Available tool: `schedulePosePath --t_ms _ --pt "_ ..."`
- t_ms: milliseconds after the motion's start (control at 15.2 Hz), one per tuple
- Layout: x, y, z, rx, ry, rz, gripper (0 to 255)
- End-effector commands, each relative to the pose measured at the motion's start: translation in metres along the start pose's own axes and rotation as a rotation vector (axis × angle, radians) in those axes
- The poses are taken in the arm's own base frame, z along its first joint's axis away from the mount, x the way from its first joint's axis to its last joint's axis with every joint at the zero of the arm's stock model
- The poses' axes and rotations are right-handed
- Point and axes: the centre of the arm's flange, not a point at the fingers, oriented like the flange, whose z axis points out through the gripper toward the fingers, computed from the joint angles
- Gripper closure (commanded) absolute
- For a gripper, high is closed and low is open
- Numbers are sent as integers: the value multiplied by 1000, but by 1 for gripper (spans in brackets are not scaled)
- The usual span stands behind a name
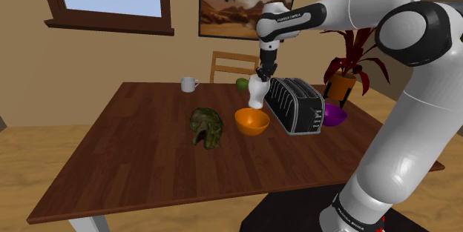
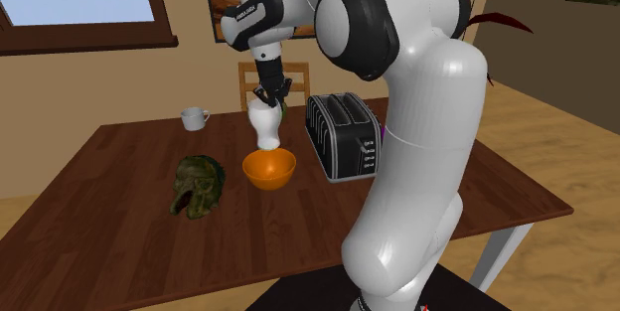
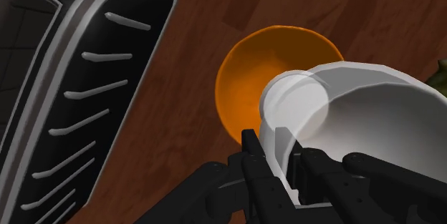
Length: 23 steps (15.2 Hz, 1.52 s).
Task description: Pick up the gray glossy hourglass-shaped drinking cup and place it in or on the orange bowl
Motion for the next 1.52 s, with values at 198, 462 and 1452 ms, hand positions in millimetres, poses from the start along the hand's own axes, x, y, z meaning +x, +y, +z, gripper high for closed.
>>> schedulePosePath --t_ms 198,462,1452 --pt "1 -2 26 0 1 0 255" --pt "3 -4 46 0 1 0 255" --pt "5 -6 73 0 1 0 0"
